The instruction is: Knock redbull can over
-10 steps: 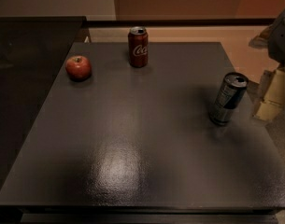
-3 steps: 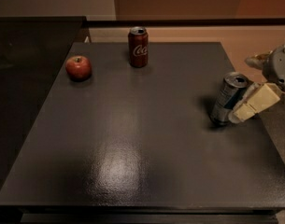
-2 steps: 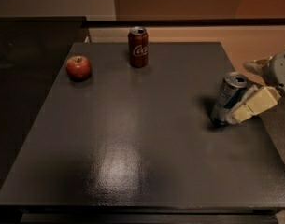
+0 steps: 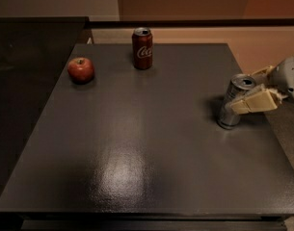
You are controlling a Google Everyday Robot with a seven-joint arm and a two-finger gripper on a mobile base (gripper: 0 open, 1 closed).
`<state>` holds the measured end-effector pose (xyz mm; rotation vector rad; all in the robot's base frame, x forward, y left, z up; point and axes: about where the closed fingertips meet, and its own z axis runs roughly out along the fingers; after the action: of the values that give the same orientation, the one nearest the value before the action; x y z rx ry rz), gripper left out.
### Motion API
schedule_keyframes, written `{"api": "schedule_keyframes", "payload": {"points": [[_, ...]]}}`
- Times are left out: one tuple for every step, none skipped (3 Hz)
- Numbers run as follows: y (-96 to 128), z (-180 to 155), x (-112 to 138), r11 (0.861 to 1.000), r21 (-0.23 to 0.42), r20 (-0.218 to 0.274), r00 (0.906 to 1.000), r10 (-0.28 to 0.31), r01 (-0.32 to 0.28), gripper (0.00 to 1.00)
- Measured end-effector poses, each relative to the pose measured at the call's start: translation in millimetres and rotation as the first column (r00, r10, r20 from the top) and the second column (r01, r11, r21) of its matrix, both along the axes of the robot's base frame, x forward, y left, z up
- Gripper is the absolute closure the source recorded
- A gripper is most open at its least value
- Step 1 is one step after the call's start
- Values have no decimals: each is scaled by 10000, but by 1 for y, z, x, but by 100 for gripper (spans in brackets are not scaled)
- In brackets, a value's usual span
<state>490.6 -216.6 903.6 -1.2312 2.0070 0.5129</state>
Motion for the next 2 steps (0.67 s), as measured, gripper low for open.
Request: {"api": "schedule_keyframes", "payload": {"points": [[5, 2, -1, 9988, 460, -97, 9998, 171, -166, 65], [14, 10, -3, 9991, 112, -246, 9989, 406, -404, 87]]}}
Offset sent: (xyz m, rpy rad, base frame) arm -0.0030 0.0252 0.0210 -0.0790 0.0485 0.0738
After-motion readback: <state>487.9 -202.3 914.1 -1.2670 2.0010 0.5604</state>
